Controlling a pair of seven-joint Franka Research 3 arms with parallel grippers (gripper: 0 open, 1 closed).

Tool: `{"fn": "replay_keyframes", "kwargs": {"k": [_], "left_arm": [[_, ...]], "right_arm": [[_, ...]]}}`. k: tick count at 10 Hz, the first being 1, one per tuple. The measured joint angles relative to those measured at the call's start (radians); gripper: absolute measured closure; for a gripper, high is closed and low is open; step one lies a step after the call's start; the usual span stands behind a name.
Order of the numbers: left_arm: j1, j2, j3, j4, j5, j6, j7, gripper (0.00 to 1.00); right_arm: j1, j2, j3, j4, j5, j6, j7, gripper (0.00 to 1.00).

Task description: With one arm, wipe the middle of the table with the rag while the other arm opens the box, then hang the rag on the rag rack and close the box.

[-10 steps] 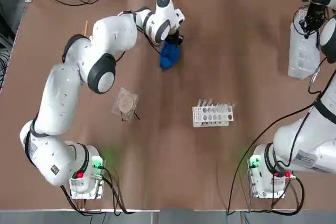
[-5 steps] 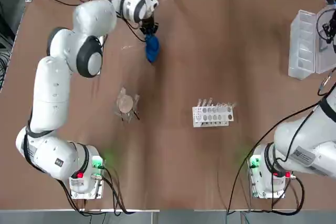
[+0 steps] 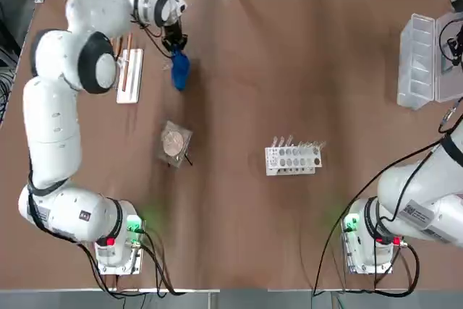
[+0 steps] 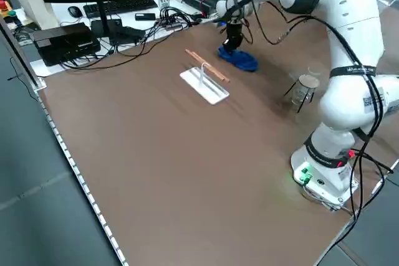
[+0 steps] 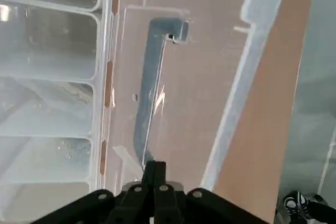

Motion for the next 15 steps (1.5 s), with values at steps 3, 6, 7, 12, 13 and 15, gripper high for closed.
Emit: {"fn": "replay_keyframes", "kwargs": {"k": [3, 6, 7, 12, 13, 15], "left_arm": [[0.030, -0.084, -0.002, -0.111, 0.006, 0.001, 0.052, 0.87], [0.043, -0.209, -0.002, -0.107, 0.006, -0.033, 0.051, 0.87], [0.065, -0.271, -0.001, -0.107, 0.008, -0.071, 0.067, 0.87], [0.258, -0.397, 0.001, -0.110, 0.010, -0.245, 0.270, 0.87], [0.281, -0.410, 0.002, -0.108, 0.014, -0.279, 0.288, 0.87], [0.314, -0.463, 0.002, -0.102, 0.030, -0.347, 0.325, 0.87]], "right_arm": [[-0.013, 0.021, 0.000, 0.000, 0.000, 0.019, -0.006, 0.99], [-0.012, 0.029, 0.008, 0.001, 0.000, 0.022, -0.019, 0.99], [-0.005, 0.029, 0.017, 0.008, 0.002, -0.008, -0.019, 0.99], [0.144, -0.035, 0.046, 0.219, 0.121, -0.311, -0.018, 0.56], [0.181, -0.056, 0.048, 0.229, 0.137, -0.325, -0.017, 0.40], [0.265, -0.113, 0.050, 0.238, 0.191, -0.361, 0.021, 0.11]]}}
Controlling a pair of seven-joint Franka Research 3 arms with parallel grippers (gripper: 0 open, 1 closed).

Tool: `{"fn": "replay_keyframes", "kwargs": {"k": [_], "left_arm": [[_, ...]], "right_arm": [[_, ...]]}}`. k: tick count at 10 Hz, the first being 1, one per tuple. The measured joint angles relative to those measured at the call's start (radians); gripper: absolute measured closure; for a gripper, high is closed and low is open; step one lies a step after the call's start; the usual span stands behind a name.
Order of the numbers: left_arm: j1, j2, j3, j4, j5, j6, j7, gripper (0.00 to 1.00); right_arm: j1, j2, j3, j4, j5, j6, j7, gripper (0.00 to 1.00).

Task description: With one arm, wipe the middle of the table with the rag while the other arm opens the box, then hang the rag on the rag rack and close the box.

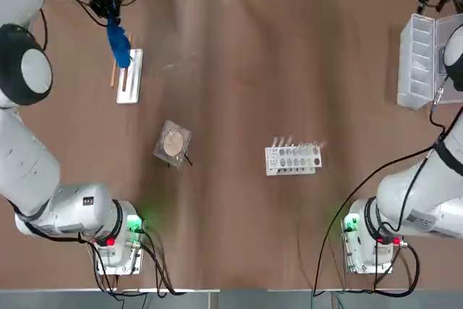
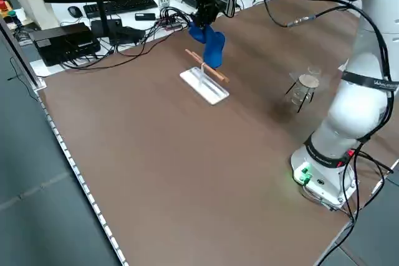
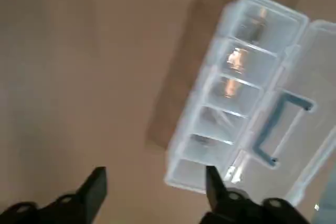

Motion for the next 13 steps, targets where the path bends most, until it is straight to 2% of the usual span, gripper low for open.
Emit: {"fn": "replay_keyframes", "kwargs": {"k": [1, 3, 4, 6, 8, 12, 13], "left_arm": [[0.026, -0.026, 0.000, 0.000, 0.011, -0.014, 0.019, 0.87], [0.057, -0.034, 0.001, -0.004, 0.038, -0.019, 0.040, 0.87], [0.056, -0.023, -0.001, -0.008, 0.041, -0.013, 0.040, 0.87], [0.043, 0.021, -0.008, -0.010, 0.042, 0.025, 0.037, 0.87], [0.025, 0.067, -0.014, -0.010, 0.042, 0.061, 0.032, 0.87], [0.035, 0.125, -0.012, 0.004, 0.043, 0.106, 0.032, 0.87], [0.036, 0.133, -0.012, 0.009, 0.043, 0.109, 0.032, 0.87]], "right_arm": [[0.048, -0.044, 0.001, 0.004, 0.020, -0.040, 0.053, 0.02], [0.143, -0.143, 0.002, -0.005, 0.029, -0.113, 0.160, 0.01], [0.171, -0.193, 0.002, -0.041, 0.031, -0.103, 0.177, 0.01], [0.189, -0.292, 0.002, -0.129, 0.036, -0.094, 0.184, 0.01], [0.194, -0.361, 0.002, -0.171, 0.041, -0.120, 0.197, 0.01], [0.205, -0.456, 0.001, -0.305, 0.042, -0.073, 0.238, 0.01], [0.206, -0.462, 0.001, -0.306, 0.042, -0.072, 0.249, 0.01]]}}
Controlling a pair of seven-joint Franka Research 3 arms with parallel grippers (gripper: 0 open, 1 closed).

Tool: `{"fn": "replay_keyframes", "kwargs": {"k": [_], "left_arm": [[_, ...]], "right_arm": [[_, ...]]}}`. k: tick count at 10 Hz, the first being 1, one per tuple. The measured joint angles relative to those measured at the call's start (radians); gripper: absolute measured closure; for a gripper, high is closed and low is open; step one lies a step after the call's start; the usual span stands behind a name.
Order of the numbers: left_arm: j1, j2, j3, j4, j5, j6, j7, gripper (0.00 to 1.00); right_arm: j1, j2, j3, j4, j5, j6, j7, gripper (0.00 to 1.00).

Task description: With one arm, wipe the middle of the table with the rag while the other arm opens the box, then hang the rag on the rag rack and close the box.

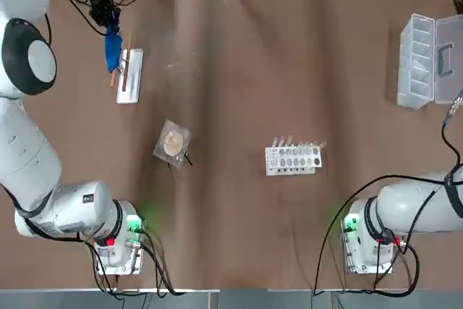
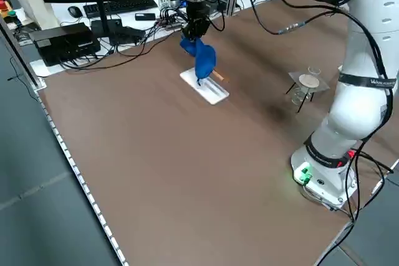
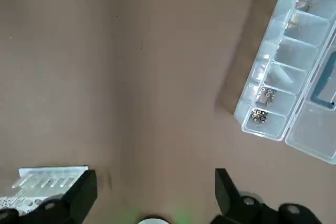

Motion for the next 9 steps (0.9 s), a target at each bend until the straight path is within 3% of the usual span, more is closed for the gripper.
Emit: {"fn": "replay_keyframes", "kwargs": {"k": [2, 4, 6, 9], "left_arm": [[-0.003, 0.012, -0.002, 0.010, 0.000, 0.000, 0.000, 0.85], [-0.003, 0.023, -0.002, 0.016, 0.000, 0.000, 0.000, 0.75], [-0.003, 0.027, -0.002, 0.016, 0.000, 0.003, 0.000, 0.45], [-0.007, 0.029, -0.003, 0.016, 0.000, 0.010, -0.009, 0.41]], "right_arm": [[0.009, -0.011, 0.000, 0.023, 0.000, -0.014, 0.030, 0.01], [0.022, -0.016, 0.001, 0.033, 0.000, -0.015, 0.043, 0.01], [0.023, -0.015, 0.000, 0.035, 0.000, -0.014, 0.044, 0.01], [0.024, 0.001, 0.000, 0.059, 0.000, -0.013, 0.044, 0.01]]}}
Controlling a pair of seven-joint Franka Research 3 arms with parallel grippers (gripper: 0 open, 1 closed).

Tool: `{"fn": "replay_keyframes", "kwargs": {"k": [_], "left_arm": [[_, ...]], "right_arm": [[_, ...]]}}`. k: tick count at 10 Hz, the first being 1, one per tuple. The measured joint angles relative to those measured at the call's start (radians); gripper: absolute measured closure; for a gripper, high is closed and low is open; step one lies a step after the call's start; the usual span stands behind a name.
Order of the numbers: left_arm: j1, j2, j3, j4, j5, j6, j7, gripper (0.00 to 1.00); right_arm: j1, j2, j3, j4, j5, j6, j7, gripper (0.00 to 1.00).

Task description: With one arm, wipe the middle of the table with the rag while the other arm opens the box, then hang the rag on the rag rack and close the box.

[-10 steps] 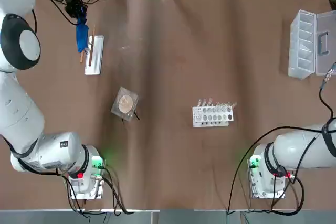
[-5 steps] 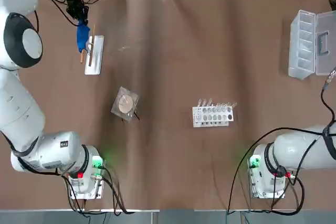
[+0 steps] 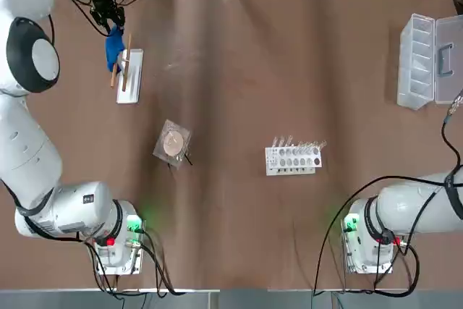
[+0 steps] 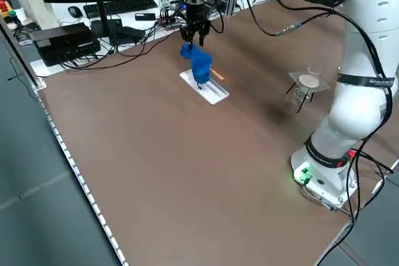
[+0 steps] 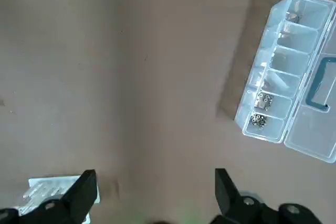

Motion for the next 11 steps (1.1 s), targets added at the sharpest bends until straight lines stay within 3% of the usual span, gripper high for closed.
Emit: {"fn": "replay_keyframes", "kwargs": {"k": [8, 11], "left_arm": [[-0.082, 0.037, -0.001, 0.008, 0.000, 0.035, -0.107, 0.38], [-0.091, 0.040, -0.002, 0.015, 0.000, 0.035, -0.107, 0.32]], "right_arm": [[0.000, 0.033, -0.002, 0.028, 0.000, 0.001, 0.000, 0.01], [0.000, 0.034, -0.002, 0.028, 0.000, 0.001, 0.000, 0.01]]}}
